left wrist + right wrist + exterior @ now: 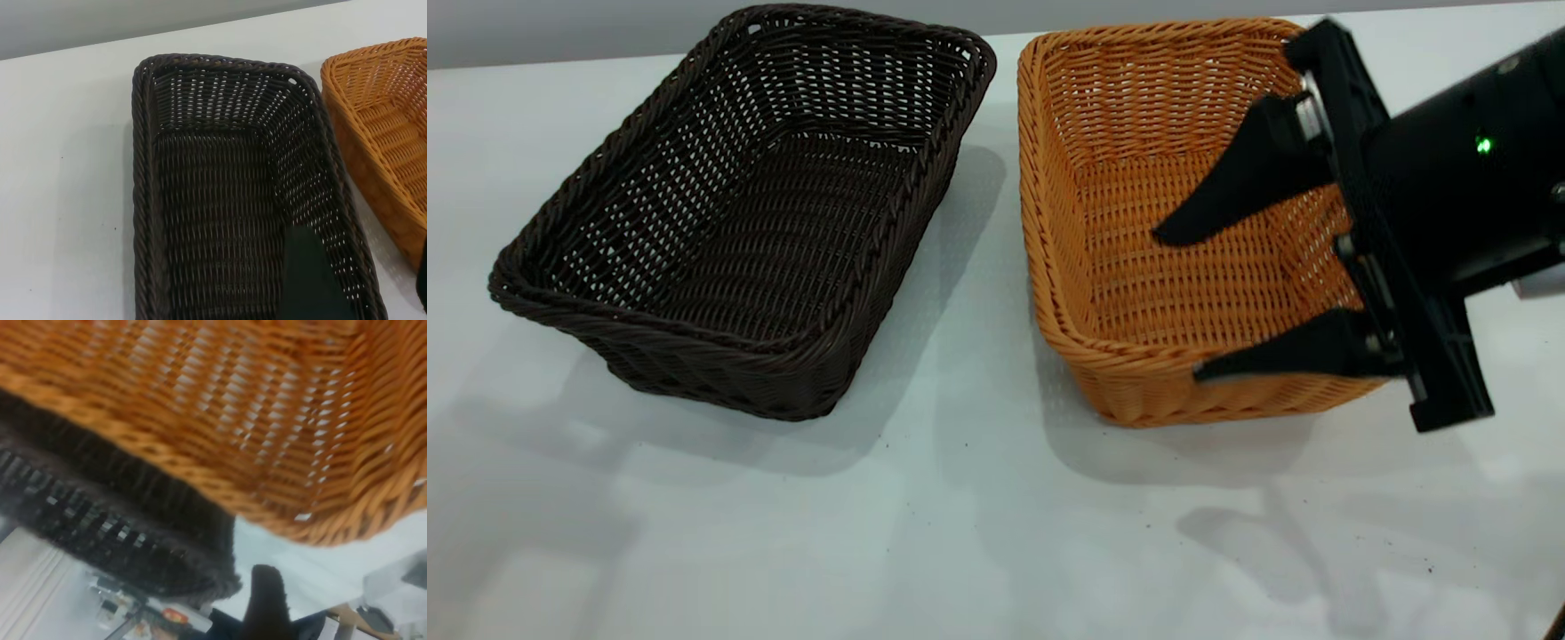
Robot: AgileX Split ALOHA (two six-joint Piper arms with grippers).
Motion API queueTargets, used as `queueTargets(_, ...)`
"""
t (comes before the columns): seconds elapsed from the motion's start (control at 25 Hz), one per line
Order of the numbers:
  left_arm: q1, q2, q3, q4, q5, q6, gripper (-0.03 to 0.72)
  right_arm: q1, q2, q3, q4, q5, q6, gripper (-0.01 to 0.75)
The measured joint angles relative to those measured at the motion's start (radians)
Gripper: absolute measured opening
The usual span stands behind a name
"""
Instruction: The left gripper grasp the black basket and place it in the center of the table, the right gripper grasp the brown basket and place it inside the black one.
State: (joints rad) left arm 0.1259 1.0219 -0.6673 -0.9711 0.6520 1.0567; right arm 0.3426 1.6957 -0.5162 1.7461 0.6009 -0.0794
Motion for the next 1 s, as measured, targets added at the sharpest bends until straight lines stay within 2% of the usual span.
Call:
queueTargets(0.36, 0.0, 0.0, 0.0, 0.006, 0.001, -0.001, 0.344, 0.0, 0.099, 0.0, 0.0, 0.011, -0.036, 0.521)
queueTargets(0.84, 0.0, 0.0, 0.001, 0.007, 0.0, -0.001, 0.344, 0.0, 0.099, 0.0, 0.0, -0.118, -0.013, 0.521)
queueTargets(1.0, 0.0, 0.0, 0.001, 0.007, 0.0, -0.001, 0.344, 0.0, 0.098, -0.01, -0.001, -0.124, -0.013, 0.521)
